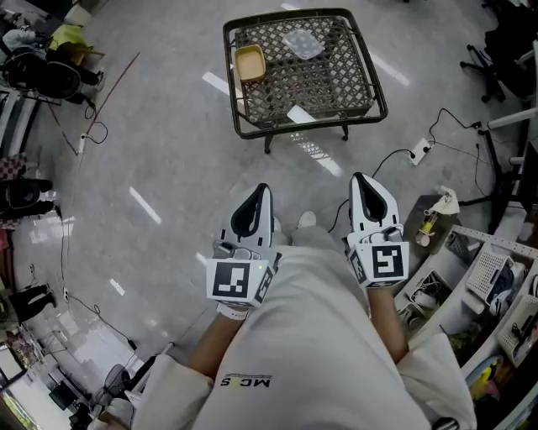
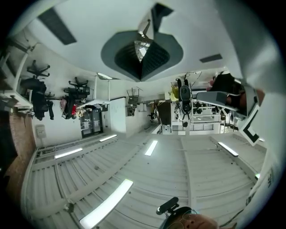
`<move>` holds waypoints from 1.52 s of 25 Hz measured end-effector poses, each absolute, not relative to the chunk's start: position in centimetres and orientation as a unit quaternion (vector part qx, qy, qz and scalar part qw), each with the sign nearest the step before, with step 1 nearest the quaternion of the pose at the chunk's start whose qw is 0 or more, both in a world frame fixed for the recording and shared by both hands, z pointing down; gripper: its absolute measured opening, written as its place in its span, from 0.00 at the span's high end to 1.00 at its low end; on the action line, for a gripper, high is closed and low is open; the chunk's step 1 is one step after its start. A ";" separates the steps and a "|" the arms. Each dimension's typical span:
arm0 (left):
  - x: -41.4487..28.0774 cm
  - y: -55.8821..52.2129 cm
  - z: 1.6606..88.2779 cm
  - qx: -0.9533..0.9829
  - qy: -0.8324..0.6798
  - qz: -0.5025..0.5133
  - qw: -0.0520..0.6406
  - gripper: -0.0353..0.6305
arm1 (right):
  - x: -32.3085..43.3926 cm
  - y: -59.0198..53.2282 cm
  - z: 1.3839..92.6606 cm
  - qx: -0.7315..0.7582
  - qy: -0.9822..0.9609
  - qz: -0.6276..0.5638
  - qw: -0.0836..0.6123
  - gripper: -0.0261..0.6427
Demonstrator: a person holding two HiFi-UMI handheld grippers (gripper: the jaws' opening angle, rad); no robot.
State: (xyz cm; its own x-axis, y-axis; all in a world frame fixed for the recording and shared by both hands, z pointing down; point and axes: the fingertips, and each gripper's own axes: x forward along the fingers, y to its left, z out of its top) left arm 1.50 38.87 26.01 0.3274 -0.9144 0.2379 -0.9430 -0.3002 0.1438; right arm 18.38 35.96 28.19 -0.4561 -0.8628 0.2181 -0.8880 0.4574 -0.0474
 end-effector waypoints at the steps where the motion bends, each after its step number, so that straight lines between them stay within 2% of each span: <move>1: 1.7 38.6 26.2 0.804 -0.577 0.058 0.129 0.91 | 18.7 35.6 28.1 0.513 -0.852 0.068 0.081 0.94; 12: 6.5 35.5 27.9 0.818 -0.553 0.074 0.142 0.91 | 23.4 33.8 29.6 0.529 -0.841 0.097 0.065 0.94; 28: -0.1 12.2 26.4 0.826 -0.543 0.022 0.151 0.91 | 14.4 11.9 27.3 0.502 -0.857 0.059 0.098 0.94; 38: -2.4 4.4 26.5 0.820 -0.550 0.028 0.154 0.91 | 12.3 3.2 28.0 0.503 -0.855 0.080 0.099 0.94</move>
